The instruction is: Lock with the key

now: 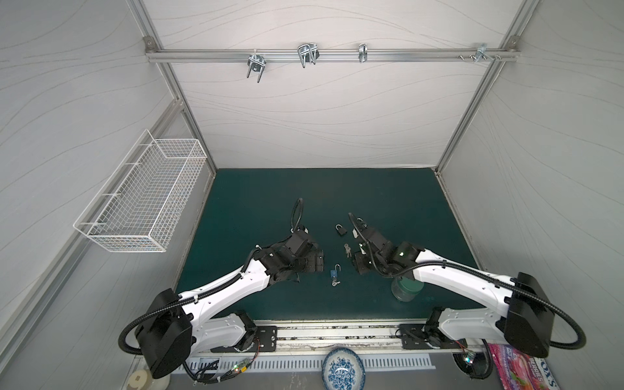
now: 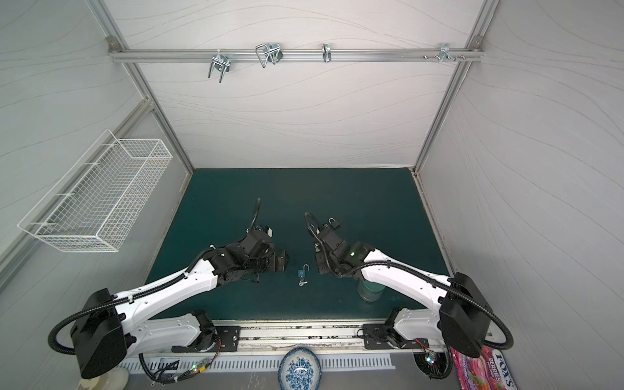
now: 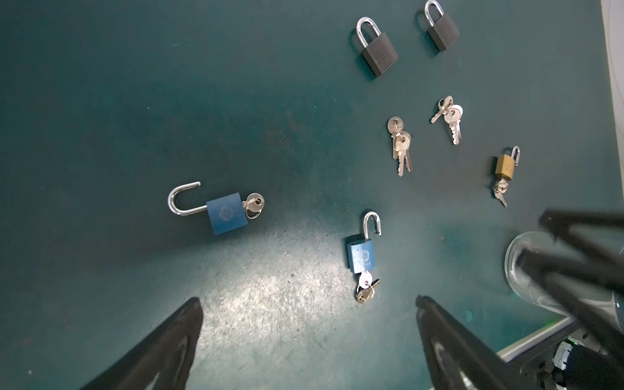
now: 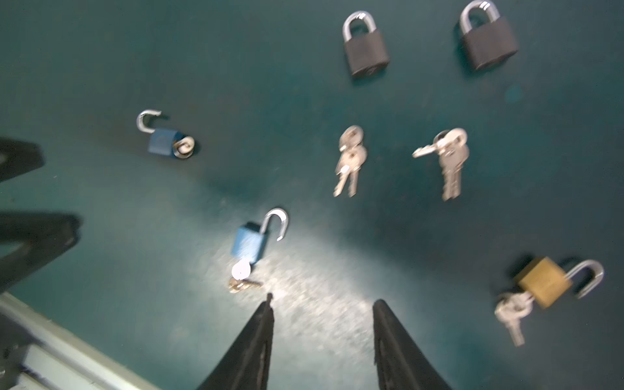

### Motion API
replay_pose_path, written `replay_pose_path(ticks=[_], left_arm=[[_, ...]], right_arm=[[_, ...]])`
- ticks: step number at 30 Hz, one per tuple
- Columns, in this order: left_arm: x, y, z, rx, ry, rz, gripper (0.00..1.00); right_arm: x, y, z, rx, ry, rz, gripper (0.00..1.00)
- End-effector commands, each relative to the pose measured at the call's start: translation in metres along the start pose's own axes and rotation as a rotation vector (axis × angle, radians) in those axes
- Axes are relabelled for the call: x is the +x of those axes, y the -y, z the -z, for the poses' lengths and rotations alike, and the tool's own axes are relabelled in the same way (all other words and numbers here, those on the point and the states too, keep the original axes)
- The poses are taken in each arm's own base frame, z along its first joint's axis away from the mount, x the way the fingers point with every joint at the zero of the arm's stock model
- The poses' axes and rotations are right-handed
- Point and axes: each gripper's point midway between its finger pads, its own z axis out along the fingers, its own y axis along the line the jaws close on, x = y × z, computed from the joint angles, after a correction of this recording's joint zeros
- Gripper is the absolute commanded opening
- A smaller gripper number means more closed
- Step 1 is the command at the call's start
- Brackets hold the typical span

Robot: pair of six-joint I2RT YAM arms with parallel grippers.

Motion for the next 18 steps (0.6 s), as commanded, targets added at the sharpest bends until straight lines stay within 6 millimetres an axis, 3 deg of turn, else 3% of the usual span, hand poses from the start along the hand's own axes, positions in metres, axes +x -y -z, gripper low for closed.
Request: replay_pose_path(ticks=[1, 8, 13, 18], left_arm=[[-0.01, -0.002, 0.004, 0.061, 0.043, 0.084, 0.99], [-0.028, -0.029, 0.018, 0.208, 0.105, 0.314, 0.99], [-0.037, -0.05, 0.023, 0.264, 0.132, 0.431, 0.99], [-0.041, -0.058, 0.026, 0.288, 0.14, 0.476, 0.99]], right_arm=[[0.014, -0.001, -0.004, 0.067, 0.01, -0.121, 0.49], [0.022, -0.041, -0.031, 0.074, -0.07, -0.073, 0.49], [0.022, -0.054, -0.053, 0.103, -0.117, -0.035, 0.51], [0.024, -0.056, -0.066, 0.136, -0.156, -0.012, 0.51]])
